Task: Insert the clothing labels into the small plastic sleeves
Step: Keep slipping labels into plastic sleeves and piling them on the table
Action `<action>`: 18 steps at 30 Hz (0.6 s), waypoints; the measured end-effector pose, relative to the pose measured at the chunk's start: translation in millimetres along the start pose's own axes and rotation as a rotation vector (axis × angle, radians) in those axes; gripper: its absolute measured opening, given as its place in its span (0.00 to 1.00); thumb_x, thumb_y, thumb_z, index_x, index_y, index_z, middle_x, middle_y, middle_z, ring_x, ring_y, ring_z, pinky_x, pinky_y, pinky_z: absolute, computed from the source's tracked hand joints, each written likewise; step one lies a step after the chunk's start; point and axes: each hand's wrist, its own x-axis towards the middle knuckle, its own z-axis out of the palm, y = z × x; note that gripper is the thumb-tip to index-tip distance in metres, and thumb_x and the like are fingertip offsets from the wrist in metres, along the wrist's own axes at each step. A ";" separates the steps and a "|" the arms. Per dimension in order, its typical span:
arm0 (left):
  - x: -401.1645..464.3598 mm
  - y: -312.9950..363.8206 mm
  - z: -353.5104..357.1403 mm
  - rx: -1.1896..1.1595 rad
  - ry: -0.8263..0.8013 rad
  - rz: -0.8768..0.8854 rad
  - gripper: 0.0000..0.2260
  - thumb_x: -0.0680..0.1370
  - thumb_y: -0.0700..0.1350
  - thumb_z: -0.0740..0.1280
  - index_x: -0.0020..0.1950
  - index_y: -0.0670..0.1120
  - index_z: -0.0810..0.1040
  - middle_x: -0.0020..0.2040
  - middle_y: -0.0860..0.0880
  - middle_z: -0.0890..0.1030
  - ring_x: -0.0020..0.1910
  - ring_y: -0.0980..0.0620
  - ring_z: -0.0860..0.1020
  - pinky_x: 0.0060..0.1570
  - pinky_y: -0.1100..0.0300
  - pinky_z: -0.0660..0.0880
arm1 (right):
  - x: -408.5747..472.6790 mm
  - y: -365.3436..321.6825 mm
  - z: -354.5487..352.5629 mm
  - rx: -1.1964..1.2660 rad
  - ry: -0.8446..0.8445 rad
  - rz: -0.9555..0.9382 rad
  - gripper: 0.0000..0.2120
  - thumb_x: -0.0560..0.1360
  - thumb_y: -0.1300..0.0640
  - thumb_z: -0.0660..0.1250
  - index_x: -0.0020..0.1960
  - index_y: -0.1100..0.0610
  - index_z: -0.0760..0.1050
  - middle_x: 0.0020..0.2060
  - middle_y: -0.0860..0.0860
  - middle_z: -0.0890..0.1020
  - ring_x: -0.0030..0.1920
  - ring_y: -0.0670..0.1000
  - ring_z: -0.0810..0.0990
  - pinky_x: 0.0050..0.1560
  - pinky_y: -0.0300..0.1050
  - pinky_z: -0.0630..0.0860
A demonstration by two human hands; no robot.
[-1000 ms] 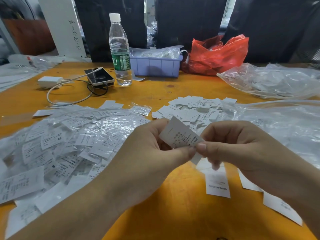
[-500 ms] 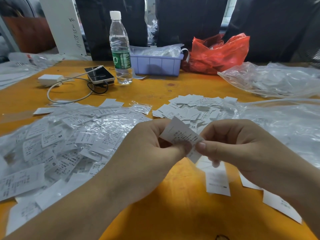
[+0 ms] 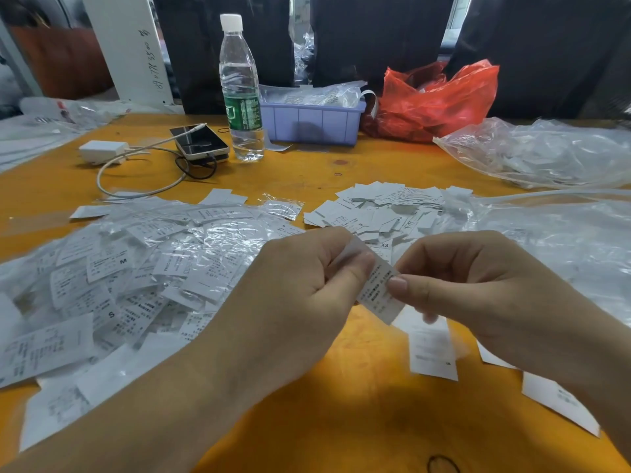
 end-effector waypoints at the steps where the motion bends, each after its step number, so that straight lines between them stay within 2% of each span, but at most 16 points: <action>1: 0.7 -0.1 -1.3 0.027 0.004 0.005 0.12 0.76 0.55 0.60 0.40 0.51 0.79 0.34 0.49 0.78 0.33 0.47 0.75 0.29 0.55 0.69 | -0.4 -0.7 0.3 -0.019 0.004 -0.003 0.10 0.71 0.43 0.71 0.40 0.48 0.83 0.33 0.49 0.82 0.33 0.49 0.77 0.36 0.51 0.75; 3: 2.6 -0.9 -4.3 0.051 0.004 -0.008 0.11 0.75 0.55 0.60 0.41 0.53 0.80 0.34 0.51 0.79 0.33 0.47 0.75 0.29 0.56 0.69 | -0.8 -1.7 1.0 -0.058 0.022 -0.003 0.10 0.69 0.41 0.69 0.41 0.46 0.83 0.32 0.44 0.83 0.33 0.43 0.77 0.37 0.48 0.75; 5: 4.1 -1.6 -6.4 0.055 -0.008 -0.018 0.11 0.75 0.55 0.60 0.41 0.55 0.81 0.34 0.51 0.80 0.33 0.47 0.75 0.29 0.54 0.71 | -0.9 -2.4 1.1 -0.082 0.033 0.005 0.10 0.67 0.41 0.66 0.41 0.45 0.83 0.32 0.43 0.82 0.33 0.43 0.77 0.36 0.47 0.75; 14: 3.5 -1.8 -2.9 0.015 -0.070 -0.011 0.10 0.76 0.54 0.60 0.43 0.57 0.81 0.37 0.54 0.81 0.35 0.50 0.78 0.35 0.51 0.74 | -0.4 -1.7 -0.1 -0.042 0.009 -0.021 0.11 0.66 0.40 0.67 0.42 0.43 0.84 0.30 0.48 0.81 0.30 0.47 0.75 0.32 0.42 0.72; 16: 2.9 -3.0 -1.2 -0.005 -0.065 -0.008 0.10 0.76 0.54 0.60 0.43 0.56 0.81 0.36 0.56 0.81 0.36 0.53 0.78 0.34 0.56 0.74 | 0.2 -0.8 -0.3 -0.010 0.008 -0.021 0.10 0.67 0.42 0.68 0.42 0.44 0.84 0.29 0.47 0.82 0.30 0.43 0.75 0.32 0.36 0.73; 18: 2.2 -3.9 0.8 -0.033 -0.057 -0.007 0.11 0.76 0.54 0.60 0.42 0.54 0.82 0.35 0.57 0.80 0.37 0.57 0.78 0.32 0.65 0.73 | 0.8 -0.4 0.1 0.021 0.004 -0.016 0.10 0.66 0.42 0.68 0.41 0.45 0.85 0.29 0.48 0.82 0.30 0.43 0.75 0.32 0.35 0.73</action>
